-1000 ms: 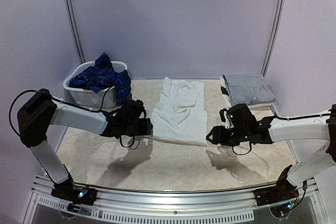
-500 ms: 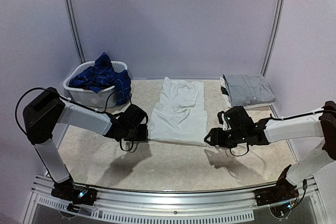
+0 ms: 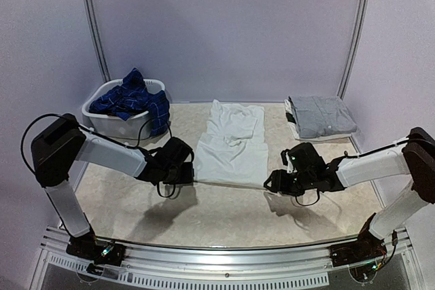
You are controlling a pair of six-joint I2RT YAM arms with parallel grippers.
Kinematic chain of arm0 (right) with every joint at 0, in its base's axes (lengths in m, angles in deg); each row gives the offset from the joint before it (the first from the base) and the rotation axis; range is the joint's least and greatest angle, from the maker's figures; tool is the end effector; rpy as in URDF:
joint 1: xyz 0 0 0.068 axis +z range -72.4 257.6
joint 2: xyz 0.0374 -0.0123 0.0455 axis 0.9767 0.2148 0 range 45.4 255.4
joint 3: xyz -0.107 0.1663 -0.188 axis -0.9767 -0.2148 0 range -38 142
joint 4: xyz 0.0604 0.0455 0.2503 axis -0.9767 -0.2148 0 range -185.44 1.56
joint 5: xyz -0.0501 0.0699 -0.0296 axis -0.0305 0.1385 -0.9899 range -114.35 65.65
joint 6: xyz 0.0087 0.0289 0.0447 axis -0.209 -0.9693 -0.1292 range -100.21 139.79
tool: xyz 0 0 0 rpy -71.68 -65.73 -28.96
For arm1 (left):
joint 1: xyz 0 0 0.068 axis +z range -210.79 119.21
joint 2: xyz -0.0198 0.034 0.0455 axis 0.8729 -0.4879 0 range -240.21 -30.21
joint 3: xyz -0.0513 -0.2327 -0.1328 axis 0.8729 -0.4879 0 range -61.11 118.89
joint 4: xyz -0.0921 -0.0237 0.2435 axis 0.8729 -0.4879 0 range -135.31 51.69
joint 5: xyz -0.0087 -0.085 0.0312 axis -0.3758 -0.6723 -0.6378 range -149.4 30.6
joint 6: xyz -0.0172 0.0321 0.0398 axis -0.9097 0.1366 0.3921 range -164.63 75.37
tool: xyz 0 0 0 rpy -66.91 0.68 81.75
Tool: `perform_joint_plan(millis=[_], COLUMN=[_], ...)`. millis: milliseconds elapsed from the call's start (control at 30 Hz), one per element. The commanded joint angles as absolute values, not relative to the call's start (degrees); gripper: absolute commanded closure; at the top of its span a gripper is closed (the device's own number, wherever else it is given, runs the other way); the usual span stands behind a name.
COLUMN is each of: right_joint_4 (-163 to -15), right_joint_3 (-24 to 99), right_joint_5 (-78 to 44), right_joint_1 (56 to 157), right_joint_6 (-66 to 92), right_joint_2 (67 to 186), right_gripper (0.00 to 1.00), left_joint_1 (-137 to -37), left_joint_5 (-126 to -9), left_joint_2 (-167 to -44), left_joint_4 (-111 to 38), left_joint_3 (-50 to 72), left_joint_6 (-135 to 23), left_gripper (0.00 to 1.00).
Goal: Fold and stack the mixed laundry pile
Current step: Fold the 2/3-rectangle-folded T-shirt at the center of the board.
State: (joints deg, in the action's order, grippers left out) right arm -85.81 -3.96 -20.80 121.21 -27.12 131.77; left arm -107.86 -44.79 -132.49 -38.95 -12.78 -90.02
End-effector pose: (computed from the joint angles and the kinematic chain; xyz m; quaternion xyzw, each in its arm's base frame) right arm 0.1950 0.1888 0.1362 0.0163 0.9382 0.2651 0.2217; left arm 0.2326 -0.2367 0.1202 -0.0249 0.9454 -0.1340 0.2961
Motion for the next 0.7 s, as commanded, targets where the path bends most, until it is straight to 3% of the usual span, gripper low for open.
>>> perform_joint_plan(millis=[0, 300, 667], right_joint_4=[-81.3, -79.4, -78.3], right_joint_3=[-4.2, -2.8, -2.8], right_joint_5=[-20.5, -18.3, -16.0], right_joint_1=[121.5, 121.6, 121.7], right_joint_6=[-28.6, -29.2, -29.6], right_joint_2=[135.9, 141.0, 141.2], right_gripper=[0.40, 0.55, 0.78], left_joint_1=[-109.0, -109.0, -109.0], left_joint_5=[-45.1, -45.1, -46.3], left_joint_2=[-133.6, -133.5, -133.0], left_joint_4=[-41.1, -39.6, -34.4], left_joint_3=[-14.5, -15.2, -16.8], left_joint_6=[-90.8, -90.6, -90.0], left_gripper=[0.72, 0.86, 0.94])
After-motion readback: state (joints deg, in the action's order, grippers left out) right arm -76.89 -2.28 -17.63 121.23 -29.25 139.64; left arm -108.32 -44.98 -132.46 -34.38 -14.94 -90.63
